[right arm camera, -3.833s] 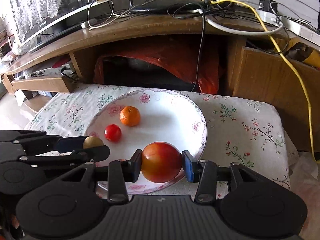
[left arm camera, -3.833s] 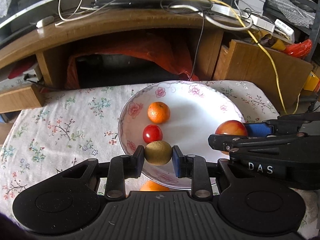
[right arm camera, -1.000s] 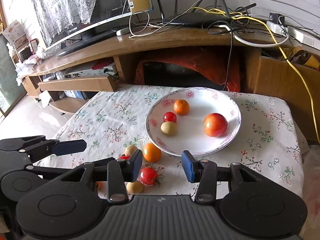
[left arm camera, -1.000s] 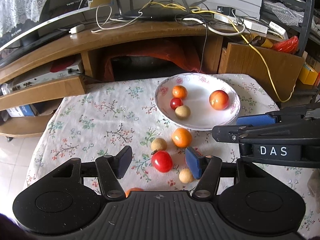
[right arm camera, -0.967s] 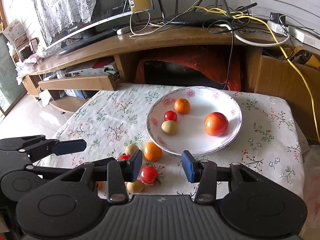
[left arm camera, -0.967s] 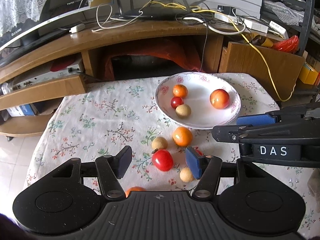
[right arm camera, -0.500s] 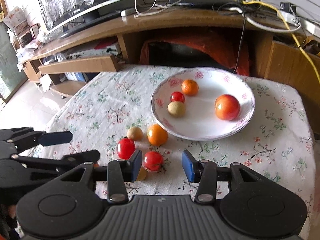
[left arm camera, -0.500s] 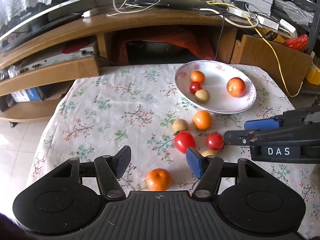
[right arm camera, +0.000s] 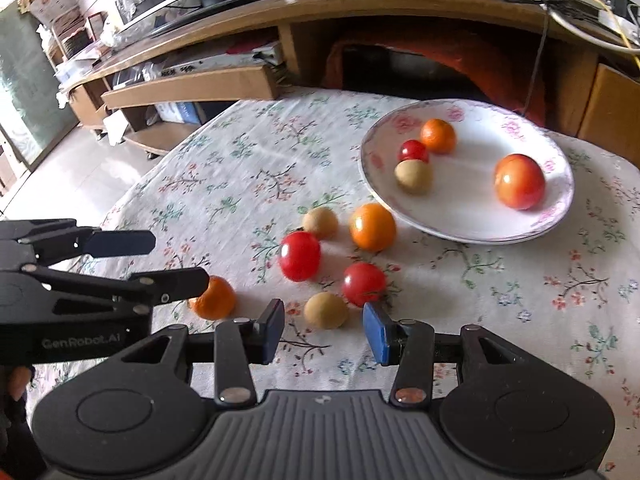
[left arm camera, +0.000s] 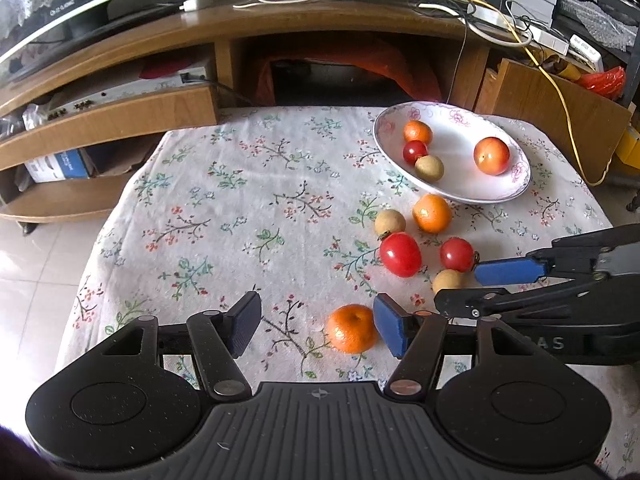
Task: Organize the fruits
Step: 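Grasp another tangerine with the left tool while the right tool grasps a tan fruit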
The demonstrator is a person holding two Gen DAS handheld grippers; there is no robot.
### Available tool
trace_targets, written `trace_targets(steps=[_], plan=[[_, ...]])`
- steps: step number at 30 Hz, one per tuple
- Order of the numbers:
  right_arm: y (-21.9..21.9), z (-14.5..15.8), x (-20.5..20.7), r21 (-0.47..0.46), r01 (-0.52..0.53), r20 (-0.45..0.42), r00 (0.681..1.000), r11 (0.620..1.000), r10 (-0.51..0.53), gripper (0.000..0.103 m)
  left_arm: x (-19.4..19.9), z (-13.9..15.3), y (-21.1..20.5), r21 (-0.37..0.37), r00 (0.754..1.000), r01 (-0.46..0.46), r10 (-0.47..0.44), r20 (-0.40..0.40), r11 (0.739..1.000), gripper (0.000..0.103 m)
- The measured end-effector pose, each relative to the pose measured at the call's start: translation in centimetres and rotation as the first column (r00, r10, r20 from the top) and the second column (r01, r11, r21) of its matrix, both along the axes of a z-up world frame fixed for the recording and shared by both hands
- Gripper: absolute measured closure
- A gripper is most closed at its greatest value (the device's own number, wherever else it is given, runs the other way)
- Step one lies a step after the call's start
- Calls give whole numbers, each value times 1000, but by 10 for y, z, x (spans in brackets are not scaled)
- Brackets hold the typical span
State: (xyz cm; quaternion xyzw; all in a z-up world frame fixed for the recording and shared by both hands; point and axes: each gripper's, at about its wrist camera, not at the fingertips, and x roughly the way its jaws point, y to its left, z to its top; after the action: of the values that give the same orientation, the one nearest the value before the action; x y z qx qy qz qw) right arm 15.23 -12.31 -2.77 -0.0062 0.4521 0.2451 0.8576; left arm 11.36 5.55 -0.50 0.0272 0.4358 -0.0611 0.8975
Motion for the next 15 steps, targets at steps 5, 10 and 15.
trace_targets(steps=[5,10,15], plan=[[9,-14,0,-29,-14,23,1000,999,14,60,0,-7,4,0,1000,4,-4,-20,1000,33],[21,-17,-2,-50,-59,73,995,997,63,72,-2,-13,-1,11,999,43,-42,-24,999,34],[20,-17,-6,-75,-79,87,993,994,86,76,-2,-18,-8,28,996,85,-84,-27,996,34]])
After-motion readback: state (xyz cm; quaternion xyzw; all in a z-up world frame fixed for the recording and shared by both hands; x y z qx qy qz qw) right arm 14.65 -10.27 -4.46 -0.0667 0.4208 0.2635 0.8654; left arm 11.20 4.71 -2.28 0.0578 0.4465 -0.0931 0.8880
